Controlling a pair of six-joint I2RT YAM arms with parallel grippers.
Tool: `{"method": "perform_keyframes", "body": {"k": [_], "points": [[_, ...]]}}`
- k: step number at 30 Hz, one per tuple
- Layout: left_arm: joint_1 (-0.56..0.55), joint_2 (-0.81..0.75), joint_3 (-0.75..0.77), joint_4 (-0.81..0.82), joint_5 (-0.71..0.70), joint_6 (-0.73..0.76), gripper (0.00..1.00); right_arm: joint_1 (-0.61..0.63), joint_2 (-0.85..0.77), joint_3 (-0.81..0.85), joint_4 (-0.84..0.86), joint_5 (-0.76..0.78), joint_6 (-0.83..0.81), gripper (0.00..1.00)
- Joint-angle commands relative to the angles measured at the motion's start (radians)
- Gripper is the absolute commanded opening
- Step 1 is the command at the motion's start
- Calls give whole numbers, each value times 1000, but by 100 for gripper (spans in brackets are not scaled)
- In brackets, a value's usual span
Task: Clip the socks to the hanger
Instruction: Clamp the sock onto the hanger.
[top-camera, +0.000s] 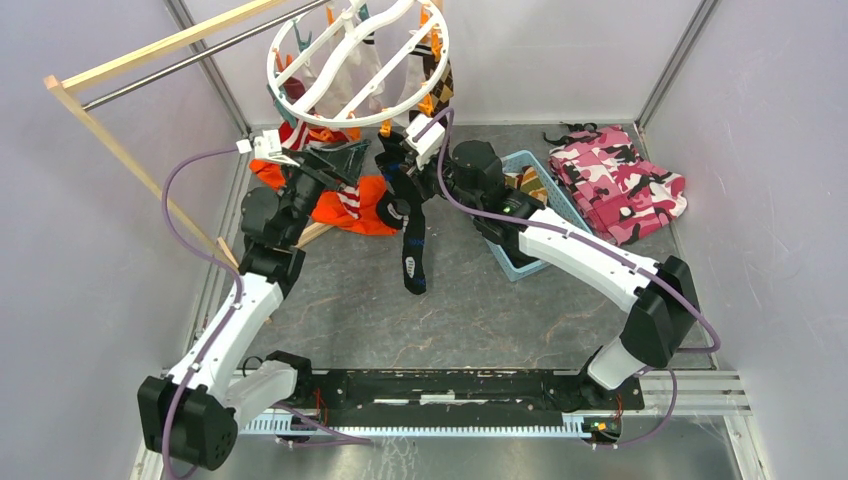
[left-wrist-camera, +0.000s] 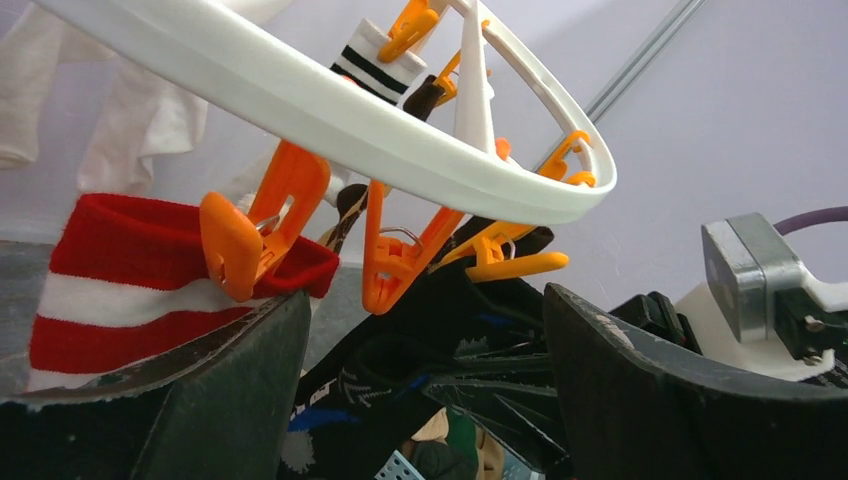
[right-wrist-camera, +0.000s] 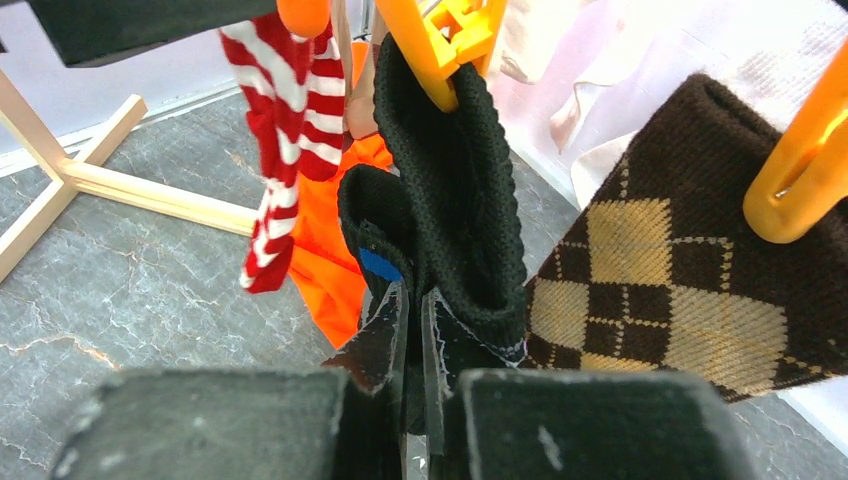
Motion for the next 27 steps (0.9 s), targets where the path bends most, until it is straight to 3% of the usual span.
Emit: {"method": "perform_keyframes", "body": {"k": [1, 15, 27], "points": [[-3, -59, -13, -44, -24, 0, 92, -6, -3, 51, 21, 14, 13, 0], [-3, -127, 31, -242, -41, -19, 100, -14, 3, 58, 12, 9, 17, 0], [-1, -124, 143, -342, 10, -150, 100, -12, 4, 61, 8, 7, 16, 0]]}}
